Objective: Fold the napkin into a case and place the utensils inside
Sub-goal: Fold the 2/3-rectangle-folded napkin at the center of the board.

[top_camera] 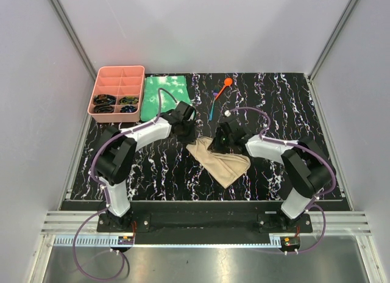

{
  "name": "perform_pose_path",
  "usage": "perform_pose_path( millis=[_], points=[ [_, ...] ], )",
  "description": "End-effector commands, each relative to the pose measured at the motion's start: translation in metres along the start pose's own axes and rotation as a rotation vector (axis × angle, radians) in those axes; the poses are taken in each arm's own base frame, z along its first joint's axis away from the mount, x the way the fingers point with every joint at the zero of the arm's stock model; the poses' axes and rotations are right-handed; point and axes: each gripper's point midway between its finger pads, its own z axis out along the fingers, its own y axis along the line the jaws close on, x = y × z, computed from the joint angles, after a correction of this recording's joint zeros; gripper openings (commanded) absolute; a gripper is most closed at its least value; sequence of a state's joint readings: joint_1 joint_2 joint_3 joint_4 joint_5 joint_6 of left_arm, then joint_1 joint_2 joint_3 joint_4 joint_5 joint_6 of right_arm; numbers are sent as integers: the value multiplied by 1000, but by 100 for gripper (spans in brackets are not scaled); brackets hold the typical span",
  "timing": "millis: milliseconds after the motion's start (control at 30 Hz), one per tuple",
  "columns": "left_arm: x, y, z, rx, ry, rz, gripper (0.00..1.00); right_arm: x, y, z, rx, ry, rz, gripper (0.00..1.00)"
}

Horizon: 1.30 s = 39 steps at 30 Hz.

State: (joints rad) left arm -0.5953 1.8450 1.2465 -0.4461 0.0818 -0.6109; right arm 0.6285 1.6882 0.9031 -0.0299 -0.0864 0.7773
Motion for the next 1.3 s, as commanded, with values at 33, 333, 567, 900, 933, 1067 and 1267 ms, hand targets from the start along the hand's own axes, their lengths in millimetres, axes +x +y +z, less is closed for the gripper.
perform_pose_path(
  millis=[33, 333, 567, 900, 933, 1067, 1267],
  points=[
    [-19, -14, 5, 41, -30, 34, 15, -30, 6, -15, -11, -40, -126, 21],
    [-17, -16, 9, 59, -30, 32, 15, -57, -13, 5, -135, 79, -178, 61],
    [-18, -20, 7, 81, -37, 32, 15, -68, -11, 20, -278, 170, -179, 79],
    [-15, -16, 22, 66, -14, 18, 15, -80, -8, 44, -357, 245, -121, 60],
    [-14, -15, 24, 61, -8, 14, 15, -80, -8, 44, -359, 247, -121, 52],
    [-11, -11, 29, 47, -5, 11, 15, -87, 0, 37, -378, 229, -144, 36],
    [-12, -3, 35, 23, -9, -10, 14, -97, 20, 18, -421, 168, -218, 15]
  ],
)
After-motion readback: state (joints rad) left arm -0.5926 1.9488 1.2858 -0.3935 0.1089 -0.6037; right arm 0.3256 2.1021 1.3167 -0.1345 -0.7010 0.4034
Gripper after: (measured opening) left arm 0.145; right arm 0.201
